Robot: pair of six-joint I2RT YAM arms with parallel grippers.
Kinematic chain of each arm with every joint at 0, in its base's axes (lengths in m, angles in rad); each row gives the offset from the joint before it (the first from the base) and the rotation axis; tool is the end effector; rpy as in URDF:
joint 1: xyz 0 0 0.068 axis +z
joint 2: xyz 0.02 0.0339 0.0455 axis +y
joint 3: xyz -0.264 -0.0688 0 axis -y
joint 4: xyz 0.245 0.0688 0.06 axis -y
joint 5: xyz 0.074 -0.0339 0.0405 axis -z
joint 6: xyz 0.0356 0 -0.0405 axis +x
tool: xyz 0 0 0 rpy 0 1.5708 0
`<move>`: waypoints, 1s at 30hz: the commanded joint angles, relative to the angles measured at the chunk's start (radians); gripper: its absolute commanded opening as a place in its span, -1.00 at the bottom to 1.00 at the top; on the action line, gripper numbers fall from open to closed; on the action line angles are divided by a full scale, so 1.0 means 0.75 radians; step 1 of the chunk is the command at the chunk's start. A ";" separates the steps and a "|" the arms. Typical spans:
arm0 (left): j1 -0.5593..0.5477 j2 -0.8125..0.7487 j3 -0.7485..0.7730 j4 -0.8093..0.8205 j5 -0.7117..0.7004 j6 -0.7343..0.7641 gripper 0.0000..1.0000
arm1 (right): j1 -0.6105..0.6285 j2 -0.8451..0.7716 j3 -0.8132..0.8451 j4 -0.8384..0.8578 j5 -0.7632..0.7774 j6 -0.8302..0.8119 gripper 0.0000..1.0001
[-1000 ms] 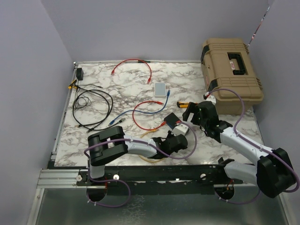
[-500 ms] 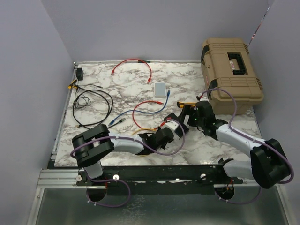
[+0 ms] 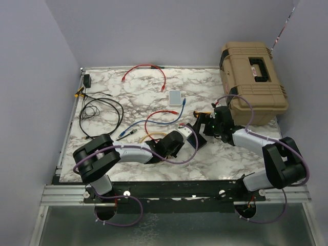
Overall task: Insert the plug into the switch port
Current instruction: Pick up the connector from the center of the board.
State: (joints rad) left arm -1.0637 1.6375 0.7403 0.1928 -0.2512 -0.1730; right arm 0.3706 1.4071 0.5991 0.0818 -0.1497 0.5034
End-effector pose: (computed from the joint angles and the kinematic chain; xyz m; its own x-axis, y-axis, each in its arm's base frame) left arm 0.1631 -0.2754 0.1526 -0.4397 0.4482 -0.7783 0.6893 0.7239 0.0274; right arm 0.2509 0.1032 0.1658 -0.7651 0.2145 -0.6072 -0.1062 0.8880 0.4474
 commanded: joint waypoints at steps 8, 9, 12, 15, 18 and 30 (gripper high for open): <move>0.022 0.032 0.096 0.011 0.048 0.088 -1.00 | -0.009 0.138 0.095 0.032 -0.162 -0.032 0.86; 0.023 0.035 0.098 0.009 0.047 0.089 -1.00 | -0.009 0.138 0.079 0.043 -0.170 -0.033 0.84; 0.034 0.046 0.110 0.006 0.048 0.097 -1.00 | -0.010 0.123 0.046 0.047 -0.184 -0.045 0.78; 0.043 0.062 0.127 0.000 0.053 0.109 -1.00 | -0.008 0.106 0.022 0.069 -0.192 -0.044 0.75; 0.052 0.073 0.136 -0.003 0.055 0.119 -1.00 | -0.010 0.122 0.022 0.081 -0.212 -0.046 0.73; 0.100 0.113 0.168 -0.058 0.159 0.128 -1.00 | -0.009 0.176 0.025 0.119 -0.273 -0.076 0.59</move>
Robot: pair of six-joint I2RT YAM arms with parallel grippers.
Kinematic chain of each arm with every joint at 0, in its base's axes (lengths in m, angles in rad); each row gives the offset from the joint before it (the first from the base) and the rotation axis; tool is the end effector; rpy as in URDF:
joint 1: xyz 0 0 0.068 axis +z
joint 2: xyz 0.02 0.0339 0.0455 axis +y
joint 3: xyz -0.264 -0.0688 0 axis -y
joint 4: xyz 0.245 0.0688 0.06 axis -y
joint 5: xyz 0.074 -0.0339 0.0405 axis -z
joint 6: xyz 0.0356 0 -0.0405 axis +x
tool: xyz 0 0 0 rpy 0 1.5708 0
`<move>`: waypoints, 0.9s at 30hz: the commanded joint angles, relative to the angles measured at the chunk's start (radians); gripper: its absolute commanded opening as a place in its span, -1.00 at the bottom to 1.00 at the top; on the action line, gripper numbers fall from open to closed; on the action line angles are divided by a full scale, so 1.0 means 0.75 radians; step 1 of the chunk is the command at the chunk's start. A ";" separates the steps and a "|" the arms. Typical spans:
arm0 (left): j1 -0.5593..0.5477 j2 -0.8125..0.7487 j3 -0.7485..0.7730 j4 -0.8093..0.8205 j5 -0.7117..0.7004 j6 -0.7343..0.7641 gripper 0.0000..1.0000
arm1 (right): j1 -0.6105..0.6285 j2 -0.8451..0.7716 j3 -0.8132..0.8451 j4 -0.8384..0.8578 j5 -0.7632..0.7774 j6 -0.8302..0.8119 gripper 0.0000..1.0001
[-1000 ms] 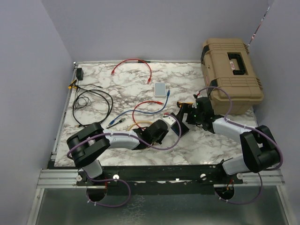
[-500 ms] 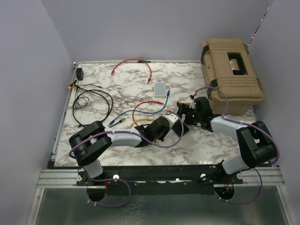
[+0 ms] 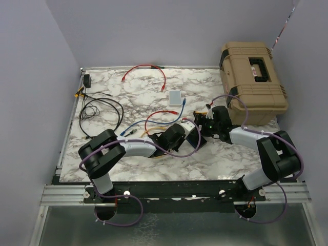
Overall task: Insert the plug into the switch port
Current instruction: Pick up the connector from the center of the board, then insert the connector into the switch port.
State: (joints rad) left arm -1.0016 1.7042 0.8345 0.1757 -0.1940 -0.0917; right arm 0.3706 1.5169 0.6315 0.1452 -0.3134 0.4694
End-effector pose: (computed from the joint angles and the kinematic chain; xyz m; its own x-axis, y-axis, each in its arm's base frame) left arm 0.1905 -0.2850 0.1570 -0.4117 0.4767 -0.7768 0.7120 0.7003 0.0524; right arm 0.2635 0.1142 0.1527 -0.8125 0.1460 -0.5644 -0.2121 0.8278 0.5194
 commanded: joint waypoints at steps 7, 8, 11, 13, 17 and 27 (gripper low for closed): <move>0.024 0.040 0.070 -0.053 0.116 0.008 -1.00 | -0.010 0.046 -0.014 0.050 -0.092 -0.038 0.55; 0.025 0.042 0.074 -0.055 0.117 0.007 -1.00 | -0.008 0.048 -0.014 0.050 -0.093 -0.039 0.55; 0.027 0.054 0.087 -0.060 0.112 0.004 -1.00 | -0.008 0.051 -0.014 0.054 -0.106 -0.040 0.55; 0.028 0.056 0.093 -0.060 0.111 0.001 -1.00 | -0.010 0.054 -0.014 0.055 -0.110 -0.040 0.54; 0.034 0.065 0.108 -0.067 0.109 0.002 -1.00 | -0.008 0.061 -0.012 0.059 -0.120 -0.039 0.54; 0.041 0.078 0.128 -0.077 0.132 -0.002 -1.00 | -0.009 0.083 -0.007 0.071 -0.147 -0.035 0.53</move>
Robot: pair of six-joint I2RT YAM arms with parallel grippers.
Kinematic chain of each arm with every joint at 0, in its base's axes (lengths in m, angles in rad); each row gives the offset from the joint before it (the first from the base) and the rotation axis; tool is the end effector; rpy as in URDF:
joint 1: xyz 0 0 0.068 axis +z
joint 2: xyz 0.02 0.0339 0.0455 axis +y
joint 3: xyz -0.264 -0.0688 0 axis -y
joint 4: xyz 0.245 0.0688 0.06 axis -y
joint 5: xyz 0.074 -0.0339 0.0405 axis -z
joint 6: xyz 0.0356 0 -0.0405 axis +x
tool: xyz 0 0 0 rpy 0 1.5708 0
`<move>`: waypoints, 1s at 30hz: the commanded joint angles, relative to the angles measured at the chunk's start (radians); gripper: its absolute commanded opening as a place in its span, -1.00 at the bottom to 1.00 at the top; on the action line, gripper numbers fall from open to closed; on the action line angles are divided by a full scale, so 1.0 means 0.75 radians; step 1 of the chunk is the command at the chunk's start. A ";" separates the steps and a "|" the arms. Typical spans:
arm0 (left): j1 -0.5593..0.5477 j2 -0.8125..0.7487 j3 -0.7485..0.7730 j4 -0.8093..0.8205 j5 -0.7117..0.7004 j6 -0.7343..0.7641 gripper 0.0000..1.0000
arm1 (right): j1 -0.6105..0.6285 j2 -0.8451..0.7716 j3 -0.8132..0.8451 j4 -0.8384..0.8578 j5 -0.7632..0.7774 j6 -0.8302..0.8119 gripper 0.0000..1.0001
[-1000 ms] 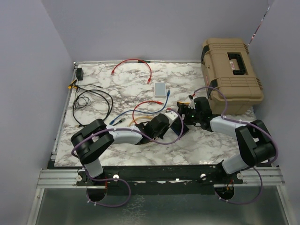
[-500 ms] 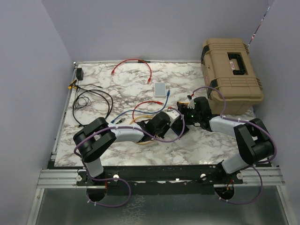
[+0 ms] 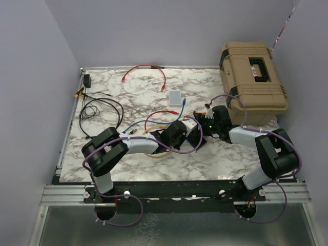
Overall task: Insert the plug into the switch port
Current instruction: Insert the connector into the switch port.
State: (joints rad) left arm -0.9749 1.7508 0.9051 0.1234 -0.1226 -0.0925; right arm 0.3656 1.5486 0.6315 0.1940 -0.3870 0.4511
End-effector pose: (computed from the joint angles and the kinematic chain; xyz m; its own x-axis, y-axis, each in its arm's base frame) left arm 0.2038 -0.2928 0.1574 -0.4406 0.4864 -0.7545 0.7324 0.6808 0.0112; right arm 0.2669 0.1166 0.1486 -0.8157 0.1200 -0.5659 -0.2664 0.7904 0.5516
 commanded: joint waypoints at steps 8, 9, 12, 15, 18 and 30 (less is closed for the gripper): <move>0.007 0.016 0.037 0.005 0.059 0.021 -1.00 | -0.001 0.058 -0.007 0.028 -0.098 -0.016 0.52; 0.007 0.016 0.037 0.009 0.066 0.028 -1.00 | -0.002 0.061 -0.007 0.034 -0.112 -0.018 0.51; 0.016 0.014 0.038 0.016 0.091 0.042 -1.00 | -0.001 0.073 -0.004 0.047 -0.158 -0.025 0.47; 0.039 0.001 0.016 0.057 0.138 0.027 -1.00 | -0.002 0.078 -0.003 0.054 -0.183 -0.032 0.45; 0.066 -0.016 -0.010 0.100 0.207 0.022 -1.00 | -0.001 0.087 -0.003 0.062 -0.218 -0.039 0.44; 0.191 -0.060 -0.051 0.139 0.427 0.104 -1.00 | 0.021 0.130 0.007 0.102 -0.341 -0.072 0.38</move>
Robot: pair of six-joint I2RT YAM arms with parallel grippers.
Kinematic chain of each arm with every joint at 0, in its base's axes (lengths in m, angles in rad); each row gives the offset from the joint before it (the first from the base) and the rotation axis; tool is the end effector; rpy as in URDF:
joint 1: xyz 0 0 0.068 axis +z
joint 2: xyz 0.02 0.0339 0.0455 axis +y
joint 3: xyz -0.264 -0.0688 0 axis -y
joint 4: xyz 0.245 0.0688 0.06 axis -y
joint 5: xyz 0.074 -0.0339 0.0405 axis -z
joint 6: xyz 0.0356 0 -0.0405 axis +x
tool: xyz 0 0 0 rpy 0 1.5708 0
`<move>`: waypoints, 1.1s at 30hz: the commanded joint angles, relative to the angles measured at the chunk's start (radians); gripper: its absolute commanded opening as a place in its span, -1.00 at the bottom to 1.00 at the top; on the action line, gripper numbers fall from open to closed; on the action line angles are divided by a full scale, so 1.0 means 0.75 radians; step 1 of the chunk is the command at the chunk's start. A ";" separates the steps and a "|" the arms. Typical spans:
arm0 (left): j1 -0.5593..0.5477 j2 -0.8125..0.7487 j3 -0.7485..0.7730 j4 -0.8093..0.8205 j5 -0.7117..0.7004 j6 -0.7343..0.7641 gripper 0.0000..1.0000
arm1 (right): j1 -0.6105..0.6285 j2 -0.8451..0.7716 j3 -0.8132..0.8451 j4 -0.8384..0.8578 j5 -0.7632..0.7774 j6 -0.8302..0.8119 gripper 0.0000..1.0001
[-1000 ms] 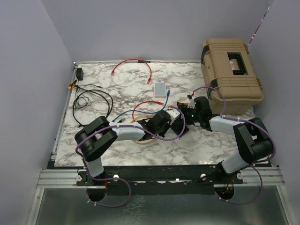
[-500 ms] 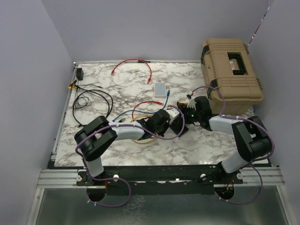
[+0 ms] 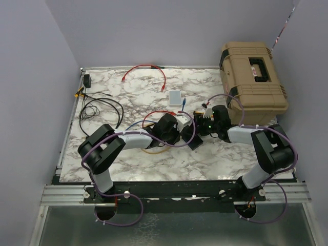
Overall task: Insert the plug into the switch port
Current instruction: Insert the connector into the switch port.
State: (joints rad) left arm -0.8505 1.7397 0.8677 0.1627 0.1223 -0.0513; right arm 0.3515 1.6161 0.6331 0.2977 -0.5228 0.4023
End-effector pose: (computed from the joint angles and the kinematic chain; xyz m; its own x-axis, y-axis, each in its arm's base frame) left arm 0.2282 -0.2666 0.1536 -0.4704 0.4589 -0.7537 0.7840 0.6094 -0.1183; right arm 0.2745 0.1196 0.1403 -0.8057 0.0659 -0.5887 -0.3758 0.7114 0.5939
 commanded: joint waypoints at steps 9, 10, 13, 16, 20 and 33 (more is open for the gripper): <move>0.026 -0.072 0.026 0.080 0.075 0.036 -1.00 | 0.089 0.073 0.041 -0.064 -0.201 -0.044 0.36; 0.027 -0.071 0.030 0.080 0.082 0.042 -1.00 | 0.097 0.075 0.044 -0.068 -0.204 -0.051 0.36; 0.021 -0.075 0.046 0.086 0.093 0.049 -1.00 | 0.118 0.093 0.064 -0.085 -0.220 -0.065 0.36; 0.014 -0.076 0.061 0.096 0.087 0.052 -1.00 | 0.138 0.106 0.077 -0.101 -0.238 -0.077 0.36; 0.000 -0.074 0.083 0.105 0.075 0.062 -1.00 | 0.157 0.119 0.090 -0.106 -0.276 -0.089 0.36; -0.013 -0.112 0.053 0.298 -0.076 0.023 -1.00 | 0.227 0.166 0.140 -0.163 -0.352 -0.132 0.36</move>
State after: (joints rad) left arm -0.8379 1.7008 0.8734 0.0681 0.0887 -0.0078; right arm 0.4347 1.7020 0.7387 0.2699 -0.5491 0.2623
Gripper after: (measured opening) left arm 0.112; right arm 0.684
